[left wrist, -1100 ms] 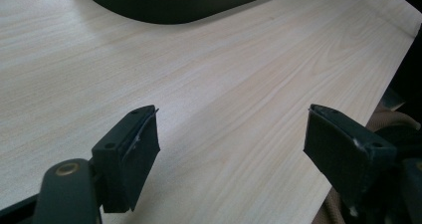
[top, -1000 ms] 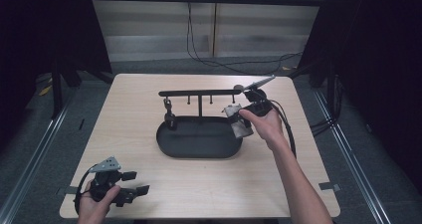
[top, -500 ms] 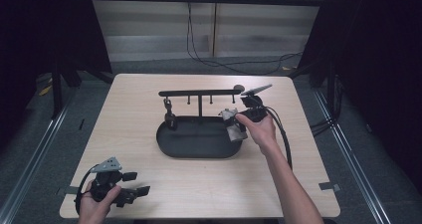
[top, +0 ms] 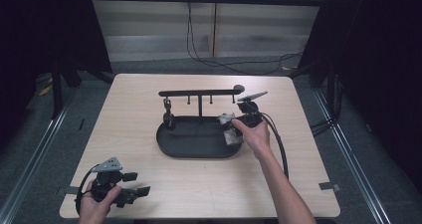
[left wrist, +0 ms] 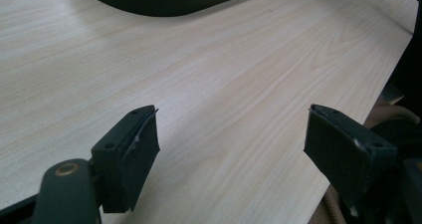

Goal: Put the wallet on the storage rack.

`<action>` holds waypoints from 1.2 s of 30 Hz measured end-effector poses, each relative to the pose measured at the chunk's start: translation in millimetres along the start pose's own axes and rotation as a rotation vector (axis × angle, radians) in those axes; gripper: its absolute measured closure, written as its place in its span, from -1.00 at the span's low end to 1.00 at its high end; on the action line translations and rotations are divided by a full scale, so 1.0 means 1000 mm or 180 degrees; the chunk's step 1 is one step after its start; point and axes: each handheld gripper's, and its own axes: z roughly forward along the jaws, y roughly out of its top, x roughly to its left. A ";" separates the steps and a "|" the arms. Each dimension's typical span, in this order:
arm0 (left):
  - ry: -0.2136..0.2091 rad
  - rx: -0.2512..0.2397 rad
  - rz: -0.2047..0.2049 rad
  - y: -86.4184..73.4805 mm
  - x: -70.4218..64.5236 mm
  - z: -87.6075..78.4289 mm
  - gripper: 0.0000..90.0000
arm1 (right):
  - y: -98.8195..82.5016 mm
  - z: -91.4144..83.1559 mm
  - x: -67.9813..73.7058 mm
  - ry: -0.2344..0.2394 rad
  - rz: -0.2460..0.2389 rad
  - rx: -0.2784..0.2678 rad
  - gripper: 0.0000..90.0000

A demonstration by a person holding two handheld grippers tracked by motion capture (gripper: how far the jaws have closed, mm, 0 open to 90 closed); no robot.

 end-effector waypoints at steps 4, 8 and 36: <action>-0.0011 -0.0003 -0.0009 0.000 0.000 0.000 -0.53 | 0.000 0.006 0.002 0.0010 0.0017 0.0010 -0.26; -0.0014 0.0003 -0.0001 0.000 0.000 -0.001 -0.53 | -0.001 0.011 0.003 0.0006 0.0031 0.0000 -0.26; 0.0008 -0.0043 -0.0029 0.000 0.002 -0.002 -0.53 | -0.010 0.034 0.007 -0.0200 -0.0106 0.0070 -0.33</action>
